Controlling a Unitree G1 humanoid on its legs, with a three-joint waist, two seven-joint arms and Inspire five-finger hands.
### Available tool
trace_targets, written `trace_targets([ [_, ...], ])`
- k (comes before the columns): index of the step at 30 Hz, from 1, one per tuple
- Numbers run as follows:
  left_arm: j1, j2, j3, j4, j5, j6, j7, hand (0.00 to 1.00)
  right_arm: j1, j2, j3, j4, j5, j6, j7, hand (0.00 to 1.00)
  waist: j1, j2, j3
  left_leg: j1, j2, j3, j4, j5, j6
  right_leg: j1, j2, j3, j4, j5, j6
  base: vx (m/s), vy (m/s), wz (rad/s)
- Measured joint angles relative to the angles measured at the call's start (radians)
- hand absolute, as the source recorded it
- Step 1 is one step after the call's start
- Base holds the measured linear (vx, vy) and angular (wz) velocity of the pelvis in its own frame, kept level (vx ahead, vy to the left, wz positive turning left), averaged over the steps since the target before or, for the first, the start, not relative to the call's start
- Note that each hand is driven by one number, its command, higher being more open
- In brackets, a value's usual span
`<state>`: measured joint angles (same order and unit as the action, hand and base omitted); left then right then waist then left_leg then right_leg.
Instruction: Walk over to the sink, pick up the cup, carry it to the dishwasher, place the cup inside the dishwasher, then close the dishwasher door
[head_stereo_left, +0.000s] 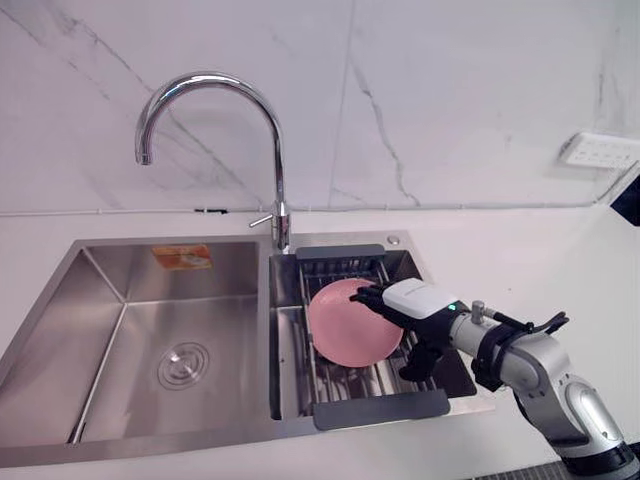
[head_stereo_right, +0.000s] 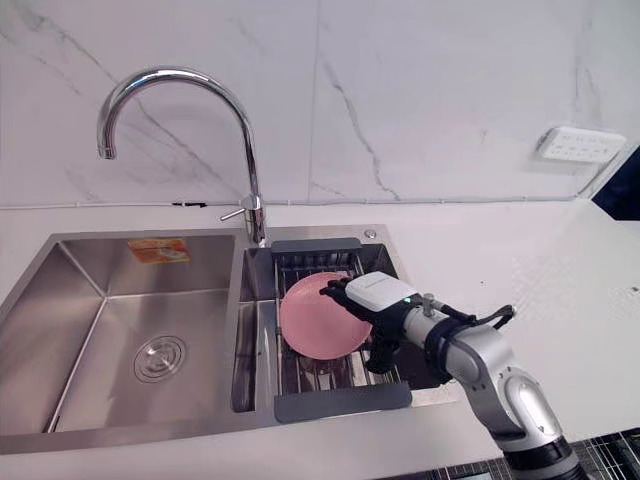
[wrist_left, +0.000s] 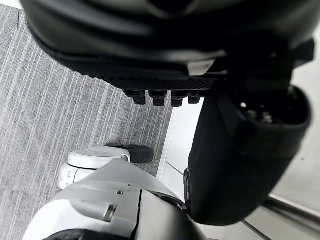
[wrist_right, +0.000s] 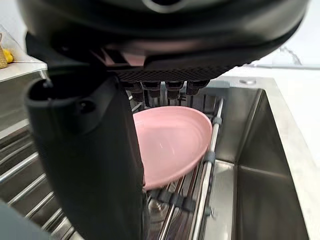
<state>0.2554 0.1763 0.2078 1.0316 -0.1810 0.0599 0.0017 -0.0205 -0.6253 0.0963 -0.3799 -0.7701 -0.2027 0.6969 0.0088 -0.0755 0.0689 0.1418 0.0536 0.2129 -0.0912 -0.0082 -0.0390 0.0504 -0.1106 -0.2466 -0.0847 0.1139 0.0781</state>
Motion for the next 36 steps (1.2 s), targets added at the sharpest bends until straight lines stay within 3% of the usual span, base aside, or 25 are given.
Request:
trace_targets([
  [16, 0.0, 0.006, -0.021, 0.004, -0.016, 0.002, 0.0, 1.0, 0.022, 0.004, 0.026, -0.006, -0.071, -0.047, -0.086, 1.0, 0.001, 0.001, 0.002, 0.0, 0.002, 0.014, 0.0, -0.002, -0.001, -0.006, 0.003, 0.013, 0.0, 0.001, -0.002, -0.03, -0.024, -0.02],
  [36, -0.02, 0.02, -0.039, 0.006, -0.016, 0.022, 0.0, 1.0, 0.023, 0.009, 0.072, -0.005, -0.097, -0.048, -0.05, 1.0, 0.004, 0.001, 0.006, -0.005, 0.002, 0.005, 0.0, -0.002, -0.001, -0.007, 0.003, 0.006, 0.0, 0.001, -0.002, -0.01, -0.009, 0.0],
])
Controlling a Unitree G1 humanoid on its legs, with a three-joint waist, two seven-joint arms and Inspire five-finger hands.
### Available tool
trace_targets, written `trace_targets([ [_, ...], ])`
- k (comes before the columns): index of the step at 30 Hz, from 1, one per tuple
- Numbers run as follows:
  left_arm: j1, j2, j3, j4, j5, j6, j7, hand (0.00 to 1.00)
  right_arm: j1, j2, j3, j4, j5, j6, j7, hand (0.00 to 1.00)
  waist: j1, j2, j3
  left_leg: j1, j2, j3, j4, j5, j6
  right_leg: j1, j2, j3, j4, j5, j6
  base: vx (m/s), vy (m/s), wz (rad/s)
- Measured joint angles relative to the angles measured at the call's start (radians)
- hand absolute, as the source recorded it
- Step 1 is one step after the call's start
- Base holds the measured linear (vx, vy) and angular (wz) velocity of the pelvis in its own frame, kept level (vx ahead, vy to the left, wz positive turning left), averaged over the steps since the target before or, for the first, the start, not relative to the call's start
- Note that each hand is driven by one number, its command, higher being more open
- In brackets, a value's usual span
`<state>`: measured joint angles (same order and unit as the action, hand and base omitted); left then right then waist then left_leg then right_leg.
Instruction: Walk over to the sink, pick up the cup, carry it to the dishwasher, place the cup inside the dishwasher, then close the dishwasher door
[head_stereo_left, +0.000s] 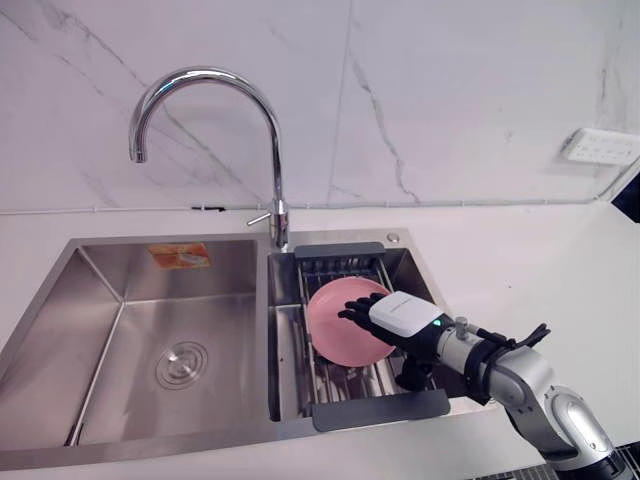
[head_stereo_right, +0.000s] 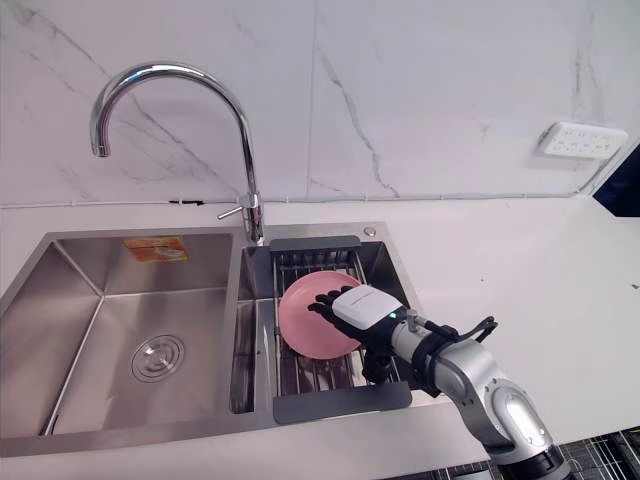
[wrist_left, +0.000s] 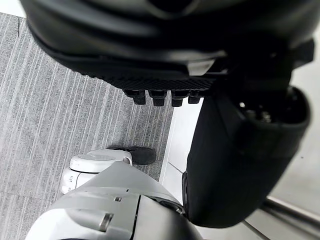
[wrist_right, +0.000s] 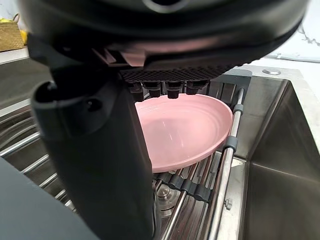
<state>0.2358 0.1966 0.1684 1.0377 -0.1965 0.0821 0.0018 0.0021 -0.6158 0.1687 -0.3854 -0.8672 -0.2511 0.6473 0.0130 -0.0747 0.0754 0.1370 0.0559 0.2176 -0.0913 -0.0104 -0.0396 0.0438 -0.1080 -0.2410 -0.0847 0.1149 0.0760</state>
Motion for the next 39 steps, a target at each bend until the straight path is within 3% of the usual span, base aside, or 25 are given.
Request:
trace_targets([
  [12, -0.002, 0.0, 0.0, 0.0, 0.001, -0.001, 0.008, 1.0, -0.013, 0.0, 0.02, 0.0, -0.03, -0.001, 0.016, 1.0, 0.002, -0.003, 0.003, -0.001, 0.0, 0.001, 0.0, 0.0, 0.0, -0.002, 0.0, 0.001, 0.0, 0.0, 0.0, 0.0, 0.0, 0.0],
  [13, -0.002, 0.0, 0.0, 0.0, 0.001, -0.001, 0.009, 1.0, -0.013, 0.0, 0.021, 0.0, -0.031, -0.001, 0.016, 0.0, 0.002, -0.004, 0.003, -0.001, 0.0, 0.001, 0.0, 0.0, 0.0, -0.002, 0.0, 0.001, 0.0, 0.0, 0.0, 0.0, 0.0, 0.0],
  [19, -0.007, 0.001, 0.0, 0.0, 0.001, -0.004, 0.015, 1.0, -0.007, 0.002, 0.052, 0.005, -0.136, 0.011, -0.044, 0.0, 0.001, -0.006, 0.014, -0.003, 0.0, 0.006, 0.0, -0.001, 0.0, -0.006, 0.001, 0.006, 0.0, 0.0, 0.0, 0.0, 0.0, -0.01],
  [30, -0.015, 0.002, -0.015, 0.0, 0.0, -0.014, 0.027, 1.0, 0.063, 0.083, 0.081, 0.068, -0.31, -0.025, -0.357, 0.0, 0.007, -0.003, 0.026, -0.005, 0.0, 0.006, 0.005, 0.0, 0.0, -0.008, 0.001, 0.006, 0.0, 0.0, 0.0, 0.0, 0.0, 0.0],
  [34, -0.014, 0.001, -0.022, 0.007, 0.001, -0.026, 0.036, 1.0, 0.066, 0.102, 0.051, 0.088, -0.324, 0.04, -0.549, 0.0, 0.002, -0.001, 0.026, -0.005, -0.001, 0.006, 0.005, 0.0, 0.0, -0.008, 0.001, 0.005, 0.0, 0.0, 0.001, 0.0, 0.0, 0.0],
  [39, -0.016, -0.004, -0.022, 0.018, 0.001, -0.04, 0.037, 1.0, 0.066, 0.117, -0.024, 0.088, -0.307, 0.089, -0.692, 0.0, 0.001, 0.006, 0.029, -0.005, 0.001, 0.004, 0.006, -0.001, 0.0, -0.007, 0.001, 0.003, 0.0, 0.0, 0.001, 0.0, 0.0, 0.0],
])
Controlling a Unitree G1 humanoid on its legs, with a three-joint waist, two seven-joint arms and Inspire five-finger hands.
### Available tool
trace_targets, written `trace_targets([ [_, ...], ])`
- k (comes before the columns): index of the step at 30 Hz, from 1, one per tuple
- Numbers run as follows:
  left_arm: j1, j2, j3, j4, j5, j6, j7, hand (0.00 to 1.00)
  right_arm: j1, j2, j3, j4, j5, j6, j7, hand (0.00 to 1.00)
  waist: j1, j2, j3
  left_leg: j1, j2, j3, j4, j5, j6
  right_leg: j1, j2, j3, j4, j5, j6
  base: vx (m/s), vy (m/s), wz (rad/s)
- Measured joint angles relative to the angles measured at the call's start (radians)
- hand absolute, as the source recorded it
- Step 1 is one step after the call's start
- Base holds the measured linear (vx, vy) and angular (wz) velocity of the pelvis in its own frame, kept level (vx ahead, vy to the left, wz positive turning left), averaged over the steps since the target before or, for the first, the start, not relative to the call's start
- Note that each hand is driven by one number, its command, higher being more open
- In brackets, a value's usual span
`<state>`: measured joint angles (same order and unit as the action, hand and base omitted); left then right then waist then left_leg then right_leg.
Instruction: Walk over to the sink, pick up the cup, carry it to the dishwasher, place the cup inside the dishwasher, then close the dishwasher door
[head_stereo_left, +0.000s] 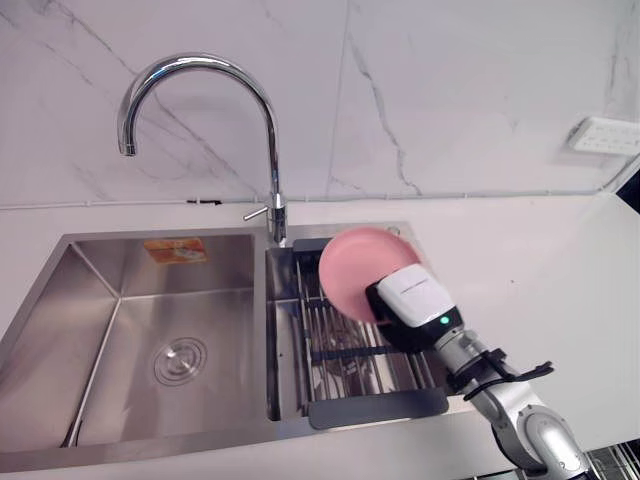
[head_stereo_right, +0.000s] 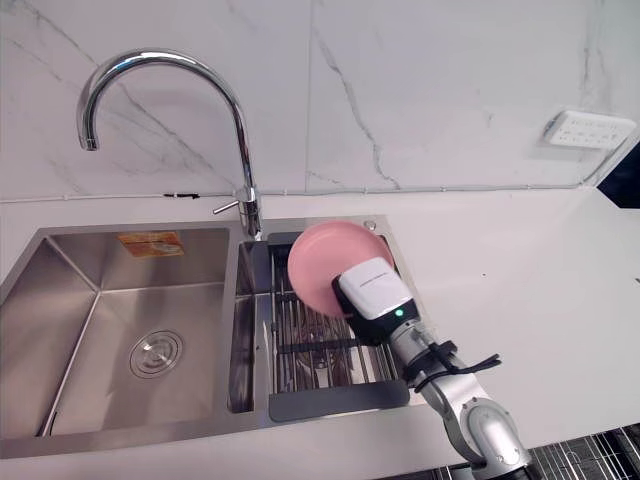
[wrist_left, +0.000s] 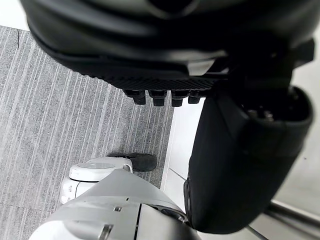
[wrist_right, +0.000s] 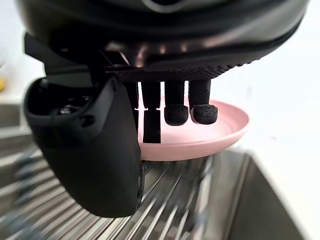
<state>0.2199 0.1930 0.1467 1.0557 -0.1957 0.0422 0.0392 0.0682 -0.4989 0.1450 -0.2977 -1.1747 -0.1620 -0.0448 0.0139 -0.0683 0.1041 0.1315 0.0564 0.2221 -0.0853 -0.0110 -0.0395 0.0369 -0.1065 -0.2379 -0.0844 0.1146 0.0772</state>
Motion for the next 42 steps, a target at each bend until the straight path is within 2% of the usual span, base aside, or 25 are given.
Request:
trace_targets([
  [3, 0.0, -0.003, 0.0, 0.0, 0.0, -0.004, 0.002, 1.0, 0.0, 0.003, -0.022, 0.0, 0.024, 0.005, -0.025, 0.0, -0.002, 0.005, 0.002, 0.0, 0.0, -0.002, 0.002, 0.0, 0.0, 0.002, 0.0, -0.001, 0.0, 0.0, 0.0, 0.0, 0.0, 0.0],
  [11, 0.001, -0.019, 0.002, 0.003, 0.001, -0.007, 0.006, 1.0, 0.001, 0.003, -0.035, -0.007, 0.118, -0.004, -0.02, 0.0, -0.003, 0.025, -0.005, -0.001, 0.001, -0.01, 0.004, -0.009, -0.006, 0.005, 0.0, -0.007, 0.0, -0.002, 0.001, 0.0, 0.0, 0.0],
  [18, 0.002, -0.022, 0.004, 0.004, 0.039, -0.014, 0.011, 1.0, 0.005, 0.002, -0.145, -0.047, 0.175, -0.016, 0.004, 0.0, -0.01, 0.027, -0.009, 0.002, 0.002, -0.037, 0.0, -0.007, -0.002, 0.022, -0.002, -0.039, 0.0, -0.014, 0.0, 0.0, -0.012, 0.12],
  [20, 0.004, -0.021, 0.005, 0.006, 0.056, -0.017, 0.012, 1.0, 0.014, 0.003, -0.169, -0.047, 0.197, 0.001, 0.005, 0.0, -0.011, 0.027, -0.007, -0.005, 0.008, -0.035, 0.054, -0.044, -0.002, 0.021, 0.0, -0.036, 0.027, -0.037, 0.001, 0.0, -0.02, 0.19],
  [21, -0.006, -0.012, 0.005, 0.005, 0.06, -0.02, 0.011, 1.0, 0.016, 0.004, -0.177, -0.046, 0.202, 0.009, 0.004, 0.0, -0.033, 0.025, -0.002, -0.058, 0.015, -0.061, 0.14, -0.072, 0.001, -0.004, -0.005, -0.028, 0.068, -0.058, -0.001, -0.08, 0.005, 0.34],
  [22, -0.013, 0.0, 0.002, -0.019, 0.06, -0.041, 0.005, 1.0, -0.009, -0.002, -0.18, -0.038, 0.203, 0.019, 0.004, 0.0, -0.044, 0.03, 0.028, -0.135, 0.031, -0.073, 0.291, -0.127, 0.0, -0.046, 0.001, 0.026, 0.13, -0.086, -0.004, -0.15, 0.013, 0.28],
  [23, -0.013, 0.002, 0.003, -0.041, 0.06, -0.055, 0.005, 1.0, -0.034, -0.003, -0.18, -0.027, 0.203, 0.018, 0.004, 0.0, -0.046, 0.034, 0.047, -0.175, 0.045, -0.076, 0.36, -0.15, -0.001, -0.071, 0.012, 0.049, 0.159, -0.091, -0.006, -0.31, 0.014, -0.27],
  [24, -0.012, 0.003, 0.003, -0.075, 0.062, -0.075, 0.005, 1.0, -0.072, -0.005, -0.179, 0.002, 0.202, 0.009, 0.005, 0.0, -0.039, 0.051, 0.076, -0.21, 0.073, -0.076, 0.455, -0.188, -0.008, -0.092, 0.037, 0.087, 0.188, -0.09, -0.01, -0.38, 0.015, -0.81],
  [25, -0.007, -0.014, 0.002, -0.085, 0.061, -0.077, 0.005, 1.0, -0.073, -0.005, -0.179, 0.025, 0.199, -0.005, 0.005, 0.0, -0.026, 0.061, 0.084, -0.206, 0.075, -0.085, 0.51, -0.231, -0.02, -0.096, 0.052, 0.142, 0.196, -0.078, -0.018, -0.39, 0.038, -1.07],
  [26, 0.003, -0.025, 0.0, -0.092, 0.059, -0.077, 0.003, 1.0, -0.07, -0.006, -0.179, 0.029, 0.199, -0.013, 0.004, 0.0, -0.022, 0.061, 0.085, -0.201, 0.062, -0.106, 0.544, -0.25, -0.021, -0.109, 0.059, 0.175, 0.203, -0.071, -0.018, -0.39, 0.139, -1.67],
  [27, 0.025, -0.047, -0.013, -0.097, 0.059, -0.071, -0.008, 1.0, -0.065, -0.015, -0.181, 0.029, 0.199, -0.035, -0.005, 0.0, -0.019, 0.077, 0.076, -0.185, 0.025, -0.144, 0.643, -0.308, -0.01, -0.149, 0.085, 0.25, 0.221, -0.048, -0.018, -0.34, 0.159, -1.69],
  [28, 0.03, -0.053, -0.022, -0.094, 0.06, -0.061, -0.012, 1.0, -0.056, -0.02, -0.187, 0.026, 0.199, -0.043, -0.019, 0.0, -0.021, 0.086, 0.071, -0.176, 0.013, -0.146, 0.677, -0.34, -0.001, -0.173, 0.1, 0.279, 0.225, -0.039, -0.015, -0.45, 0.233, -2.19],
  [29, 0.031, -0.058, -0.029, -0.08, 0.06, -0.04, -0.02, 1.0, -0.038, -0.03, -0.209, 0.025, 0.199, -0.049, -0.044, 0.0, -0.034, 0.1, 0.064, -0.157, -0.002, -0.142, 0.661, -0.406, 0.036, -0.227, 0.125, 0.302, 0.226, -0.027, -0.016, -0.47, 0.246, -2.14],
  [30, 0.004, -0.041, -0.036, -0.053, 0.062, -0.023, -0.023, 1.0, -0.025, -0.015, -0.23, 0.035, 0.196, -0.038, -0.056, 0.0, -0.032, 0.083, 0.087, -0.156, -0.002, -0.097, 0.63, -0.42, 0.09, -0.255, 0.118, 0.28, 0.228, -0.034, -0.027, -0.48, 0.212, -2.06],
  [31, -0.003, -0.032, -0.037, -0.037, 0.062, -0.017, -0.023, 1.0, -0.018, -0.016, -0.234, 0.04, 0.194, -0.034, -0.056, 0.0, -0.037, 0.083, 0.097, -0.158, 0.007, -0.06, 0.622, -0.408, 0.108, -0.271, 0.1, 0.224, 0.241, -0.042, -0.047, -0.54, 0.146, -1.91],
  [32, -0.004, -0.024, -0.036, -0.019, 0.06, -0.002, -0.019, 1.0, -0.013, -0.029, -0.248, 0.046, 0.192, -0.034, -0.057, 0.0, -0.051, 0.082, 0.098, -0.16, 0.039, 0.011, 0.611, -0.387, 0.119, -0.294, 0.066, 0.092, 0.308, -0.064, -0.08, -0.41, 0.053, -1.71],
  [33, 0.001, -0.021, -0.035, -0.015, 0.05, 0.002, -0.013, 1.0, -0.015, -0.039, -0.263, 0.05, 0.192, -0.034, -0.064, 0.0, -0.051, 0.089, 0.096, -0.16, 0.07, 0.075, 0.598, -0.369, 0.117, -0.297, 0.028, -0.007, 0.403, -0.092, -0.116, -0.41, 0.051, -1.64],
  [34, 0.002, -0.019, -0.035, -0.011, 0.037, 0.002, -0.011, 1.0, -0.021, -0.041, -0.265, 0.055, 0.192, -0.035, -0.07, 0.0, -0.049, 0.089, 0.095, -0.157, 0.081, 0.105, 0.586, -0.358, 0.113, -0.293, 0.004, -0.043, 0.453, -0.107, -0.125, -0.24, -0.003, -1.56],
  [36, 0.001, -0.009, -0.035, -0.001, 0.018, 0.008, -0.008, 1.0, -0.054, -0.046, -0.265, 0.081, 0.192, -0.045, -0.084, 0.0, -0.043, 0.083, 0.088, -0.145, 0.12, 0.187, 0.541, -0.314, 0.099, -0.223, -0.096, -0.102, 0.61, -0.189, -0.124, -0.18, -0.053, -1.24],
  [37, 0.0, -0.006, -0.035, -0.002, 0.018, 0.01, -0.008, 1.0, -0.066, -0.047, -0.264, 0.092, 0.192, -0.046, -0.084, 0.0, -0.04, 0.083, 0.087, -0.147, 0.129, 0.203, 0.534, -0.303, 0.095, -0.2, -0.121, -0.107, 0.636, -0.202, -0.125, -0.08, -0.116, -0.9],
  [38, -0.001, 0.003, -0.035, -0.009, 0.018, 0.016, -0.007, 1.0, -0.095, -0.051, -0.262, 0.113, 0.191, -0.049, -0.084, 0.0, -0.032, 0.081, 0.084, -0.158, 0.151, 0.227, 0.534, -0.284, 0.073, -0.151, -0.172, -0.123, 0.67, -0.208, -0.135, -0.06, -0.165, -0.88],
  [39, 0.0, 0.012, -0.035, -0.027, 0.013, 0.028, -0.002, 1.0, -0.134, -0.055, -0.252, 0.143, 0.191, -0.049, -0.084, 0.0, -0.02, 0.074, 0.08, -0.171, 0.177, 0.26, 0.546, -0.276, 0.062, -0.109, -0.223, -0.14, 0.678, -0.207, -0.139, -0.06, -0.188, -0.9],
  [40, -0.001, 0.017, -0.035, -0.035, 0.006, 0.035, -0.001, 1.0, -0.157, -0.055, -0.246, 0.161, 0.191, -0.049, -0.084, 0.0, -0.008, 0.071, 0.078, -0.182, 0.19, 0.265, 0.559, -0.273, 0.056, -0.09, -0.243, -0.152, 0.667, -0.2, -0.148, -0.06, -0.246, -0.96],
  [41, -0.007, 0.034, -0.035, -0.052, -0.019, 0.054, 0.004, 1.0, -0.207, -0.055, -0.226, 0.198, 0.191, -0.051, -0.084, 0.0, 0.012, 0.057, 0.071, -0.215, 0.217, 0.264, 0.6, -0.27, 0.05, -0.058, -0.264, -0.165, 0.593, -0.094, -0.19, -0.1, -0.327, -0.86],
  [42, -0.021, 0.047, -0.032, -0.057, -0.03, 0.07, 0.007, 1.0, -0.24, -0.055, -0.215, 0.222, 0.19, -0.053, -0.083, 0.0, 0.028, 0.053, 0.07, -0.242, 0.242, 0.25, 0.626, -0.266, 0.041, -0.044, -0.241, -0.161, 0.533, -0.095, -0.132, -0.1, -0.362, -0.89],
])
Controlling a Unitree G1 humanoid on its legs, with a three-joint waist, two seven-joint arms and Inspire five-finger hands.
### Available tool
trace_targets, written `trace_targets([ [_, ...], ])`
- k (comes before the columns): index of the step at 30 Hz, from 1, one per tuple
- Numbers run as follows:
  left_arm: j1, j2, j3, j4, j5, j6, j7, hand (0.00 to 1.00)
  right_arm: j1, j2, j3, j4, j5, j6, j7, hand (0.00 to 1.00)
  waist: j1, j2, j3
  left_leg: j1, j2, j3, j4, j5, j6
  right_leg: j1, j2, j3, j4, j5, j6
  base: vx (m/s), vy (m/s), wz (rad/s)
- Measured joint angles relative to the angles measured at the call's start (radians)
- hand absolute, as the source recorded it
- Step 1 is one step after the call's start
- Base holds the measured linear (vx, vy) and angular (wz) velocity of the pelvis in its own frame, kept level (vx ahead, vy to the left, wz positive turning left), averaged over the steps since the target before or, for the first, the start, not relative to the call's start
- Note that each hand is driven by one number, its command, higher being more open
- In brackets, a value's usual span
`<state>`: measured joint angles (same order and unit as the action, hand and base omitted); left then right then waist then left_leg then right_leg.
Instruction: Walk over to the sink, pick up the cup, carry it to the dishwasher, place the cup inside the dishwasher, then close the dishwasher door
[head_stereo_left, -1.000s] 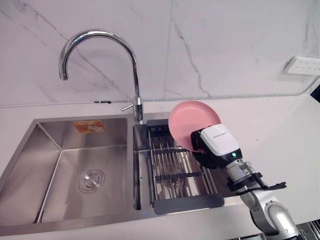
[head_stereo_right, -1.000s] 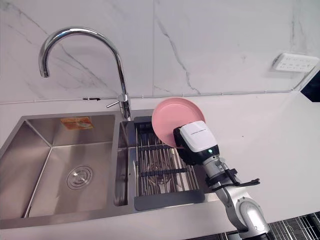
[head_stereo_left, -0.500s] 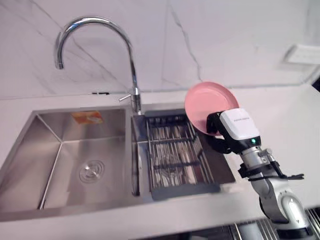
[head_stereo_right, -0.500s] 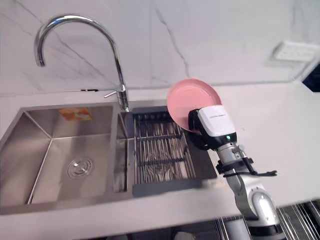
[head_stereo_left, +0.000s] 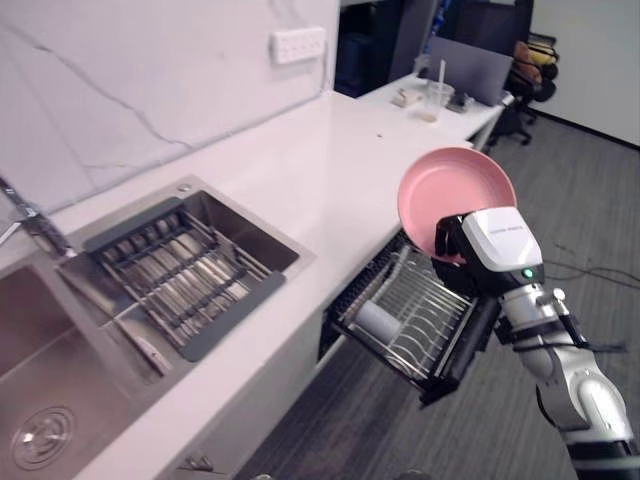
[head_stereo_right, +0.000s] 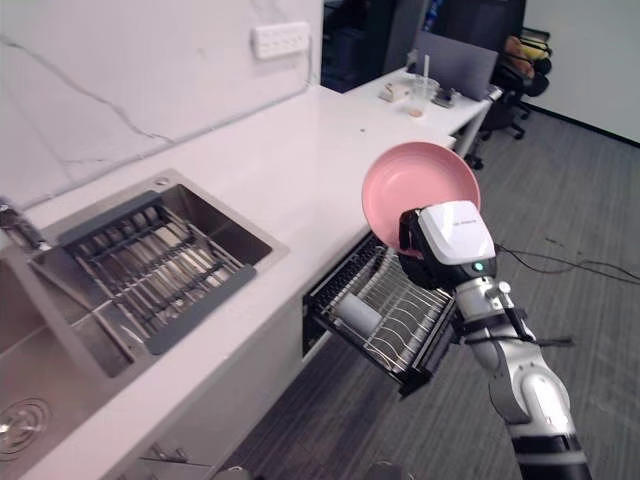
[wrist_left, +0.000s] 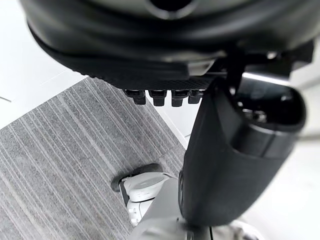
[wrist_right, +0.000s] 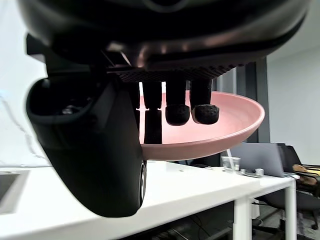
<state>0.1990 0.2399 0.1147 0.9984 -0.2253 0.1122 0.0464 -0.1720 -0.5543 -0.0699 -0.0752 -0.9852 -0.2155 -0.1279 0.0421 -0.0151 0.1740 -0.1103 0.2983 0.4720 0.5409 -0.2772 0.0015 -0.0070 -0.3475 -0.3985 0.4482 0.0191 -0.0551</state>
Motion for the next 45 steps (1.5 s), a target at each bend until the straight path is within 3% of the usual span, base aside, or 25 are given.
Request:
trace_targets([
  [3, -0.017, -0.002, 0.019, -0.005, -0.008, 0.043, 0.001, 1.0, -0.018, -0.001, 0.008, 0.044, 0.002, 0.005, 0.018, 0.0, 0.023, 0.005, -0.002, 0.011, 0.057, -0.009, -0.048, 0.052, -0.079, 0.056, 0.074, -0.073, -0.123, -0.049, 0.077, -0.1, -0.392, -0.44],
  [5, -0.017, 0.001, 0.027, -0.005, -0.011, 0.055, 0.001, 1.0, -0.018, -0.003, 0.008, 0.057, 0.006, 0.007, 0.042, 0.0, 0.024, 0.004, -0.001, 0.012, 0.083, -0.01, -0.056, 0.076, -0.101, 0.064, 0.103, -0.075, -0.145, -0.073, 0.116, -0.05, -0.268, -0.11],
  [6, -0.017, -0.002, 0.037, -0.006, -0.011, 0.057, 0.001, 1.0, -0.018, -0.003, 0.009, 0.067, 0.011, 0.004, 0.06, 0.0, 0.024, 0.004, -0.001, 0.013, 0.09, -0.013, -0.08, 0.1, -0.113, 0.066, 0.121, -0.077, -0.162, -0.076, 0.12, -0.06, -0.217, -0.05],
  [8, -0.018, -0.001, 0.038, -0.005, -0.009, 0.055, 0.001, 1.0, -0.018, -0.003, 0.01, 0.082, 0.011, -0.005, 0.078, 0.0, 0.024, -0.003, 0.003, 0.021, 0.084, -0.015, -0.139, 0.149, -0.125, 0.08, 0.142, -0.097, -0.214, -0.064, 0.139, -0.06, -0.201, 0.05],
  [10, -0.018, -0.011, 0.057, -0.005, -0.011, 0.053, 0.003, 1.0, -0.049, -0.003, 0.01, 0.123, 0.012, -0.031, 0.1, 0.0, 0.027, -0.019, 0.012, 0.037, 0.048, -0.009, -0.242, 0.223, -0.135, 0.102, 0.156, -0.119, -0.313, -0.046, 0.167, -0.06, -0.138, 0.08],
  [13, -0.018, -0.026, 0.066, -0.002, -0.011, 0.045, 0.012, 1.0, -0.092, 0.0, 0.01, 0.169, 0.013, -0.042, 0.104, 0.0, 0.03, -0.026, 0.017, 0.036, 0.013, -0.006, -0.311, 0.276, -0.134, 0.111, 0.157, -0.135, -0.389, -0.033, 0.186, -0.09, -0.074, 0.07],
  [19, -0.02, -0.04, 0.105, -0.001, -0.027, 0.035, 0.004, 1.0, -0.103, 0.003, 0.021, 0.207, 0.062, -0.033, 0.118, 0.0, 0.038, -0.033, 0.044, 0.018, -0.016, -0.041, -0.374, 0.324, -0.128, 0.114, 0.161, -0.18, -0.435, -0.015, 0.187, -0.1, -0.004, 0.19],
  [22, -0.044, -0.03, 0.117, -0.01, -0.058, 0.036, -0.042, 1.0, -0.177, 0.002, 0.062, 0.269, 0.062, -0.006, 0.12, 0.0, 0.038, -0.035, 0.089, -0.045, -0.023, -0.063, -0.393, 0.352, -0.118, 0.051, 0.16, -0.196, -0.428, -0.01, 0.182, -0.12, 0.039, 0.17],
  [27, -0.109, -0.03, 0.114, -0.054, -0.071, 0.012, -0.106, 1.0, -0.396, -0.044, 0.14, 0.477, 0.101, 0.065, 0.116, 0.0, 0.06, -0.018, 0.221, -0.167, -0.07, -0.083, -0.468, 0.44, -0.071, -0.063, 0.157, -0.219, -0.475, 0.066, 0.168, -0.05, 0.071, 0.14],
  [32, -0.144, -0.032, 0.098, -0.077, -0.089, -0.005, -0.135, 1.0, -0.514, -0.098, 0.228, 0.604, 0.168, 0.128, 0.102, 0.0, 0.082, -0.012, 0.259, -0.245, -0.118, -0.083, -0.504, 0.461, -0.049, -0.138, 0.137, -0.218, -0.521, 0.114, 0.179, 0.01, 0.077, 0.06],
  [34, -0.164, -0.029, 0.072, -0.092, -0.117, -0.01, -0.138, 1.0, -0.597, -0.119, 0.272, 0.676, 0.216, 0.155, 0.099, 0.0, 0.086, 0.003, 0.269, -0.28, -0.135, -0.107, -0.504, 0.461, -0.046, -0.171, 0.121, -0.218, -0.522, 0.122, 0.182, 0.02, 0.103, 0.06],
  [35, -0.166, -0.029, 0.069, -0.093, -0.118, -0.01, -0.138, 1.0, -0.608, -0.121, 0.276, 0.685, 0.22, 0.157, 0.098, 1.0, 0.086, 0.005, 0.271, -0.282, -0.136, -0.107, -0.504, 0.461, -0.045, -0.174, 0.12, -0.217, -0.522, 0.124, 0.182, -0.01, 0.079, 0.01],
  [39, -0.204, -0.028, 0.012, -0.092, -0.161, -0.01, -0.138, 1.0, -0.721, -0.167, 0.295, 0.766, 0.299, 0.185, 0.096, 1.0, 0.105, 0.045, 0.292, -0.308, -0.143, -0.11, -0.504, 0.458, -0.041, -0.211, 0.113, -0.204, -0.522, 0.145, 0.178, -0.02, 0.074, -0.09],
  [45, -0.219, -0.027, -0.005, -0.093, -0.206, -0.01, -0.139, 1.0, -0.733, -0.172, 0.301, 0.8, 0.339, 0.215, 0.083, 1.0, 0.106, 0.059, 0.3, -0.318, -0.151, -0.137, -0.502, 0.457, -0.04, -0.221, 0.108, -0.201, -0.522, 0.146, 0.178, -0.02, 0.059, -0.01],
])
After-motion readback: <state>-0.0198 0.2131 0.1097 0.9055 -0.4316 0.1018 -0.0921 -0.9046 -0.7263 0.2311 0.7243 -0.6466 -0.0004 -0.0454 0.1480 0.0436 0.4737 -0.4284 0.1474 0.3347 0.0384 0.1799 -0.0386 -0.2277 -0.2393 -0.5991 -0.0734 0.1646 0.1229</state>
